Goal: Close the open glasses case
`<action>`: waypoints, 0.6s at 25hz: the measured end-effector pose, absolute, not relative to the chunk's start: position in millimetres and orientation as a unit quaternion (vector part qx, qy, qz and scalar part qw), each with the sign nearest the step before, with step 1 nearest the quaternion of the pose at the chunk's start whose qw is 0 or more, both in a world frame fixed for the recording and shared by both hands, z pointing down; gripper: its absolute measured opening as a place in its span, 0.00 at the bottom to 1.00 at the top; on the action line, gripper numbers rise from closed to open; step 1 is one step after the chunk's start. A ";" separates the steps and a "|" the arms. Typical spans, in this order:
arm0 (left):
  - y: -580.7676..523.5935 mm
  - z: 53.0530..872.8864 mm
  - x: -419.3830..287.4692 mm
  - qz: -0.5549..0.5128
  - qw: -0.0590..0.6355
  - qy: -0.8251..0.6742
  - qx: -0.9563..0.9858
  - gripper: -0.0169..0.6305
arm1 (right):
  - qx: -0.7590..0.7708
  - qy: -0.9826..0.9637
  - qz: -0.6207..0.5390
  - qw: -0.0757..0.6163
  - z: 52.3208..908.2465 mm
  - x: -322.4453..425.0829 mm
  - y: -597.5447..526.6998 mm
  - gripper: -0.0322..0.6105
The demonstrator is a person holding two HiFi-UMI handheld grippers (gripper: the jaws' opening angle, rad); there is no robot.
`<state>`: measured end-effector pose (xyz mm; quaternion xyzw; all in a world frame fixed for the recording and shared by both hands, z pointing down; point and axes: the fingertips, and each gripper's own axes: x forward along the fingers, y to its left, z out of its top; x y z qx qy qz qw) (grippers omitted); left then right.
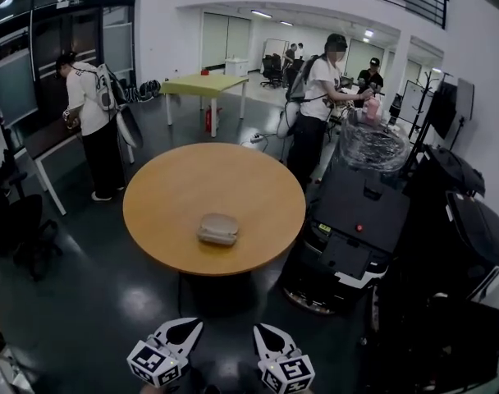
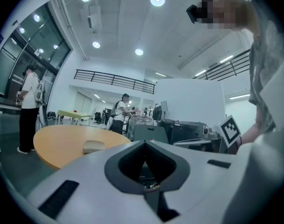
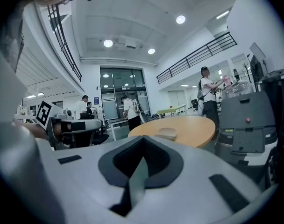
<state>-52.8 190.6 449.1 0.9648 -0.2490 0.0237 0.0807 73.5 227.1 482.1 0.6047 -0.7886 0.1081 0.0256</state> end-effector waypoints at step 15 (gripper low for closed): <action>165.9 453.0 -70.9 0.018 0.089 -0.241 0.966 0.04 | 0.608 -0.785 0.116 0.020 478.1 55.0 205.4 0.03</action>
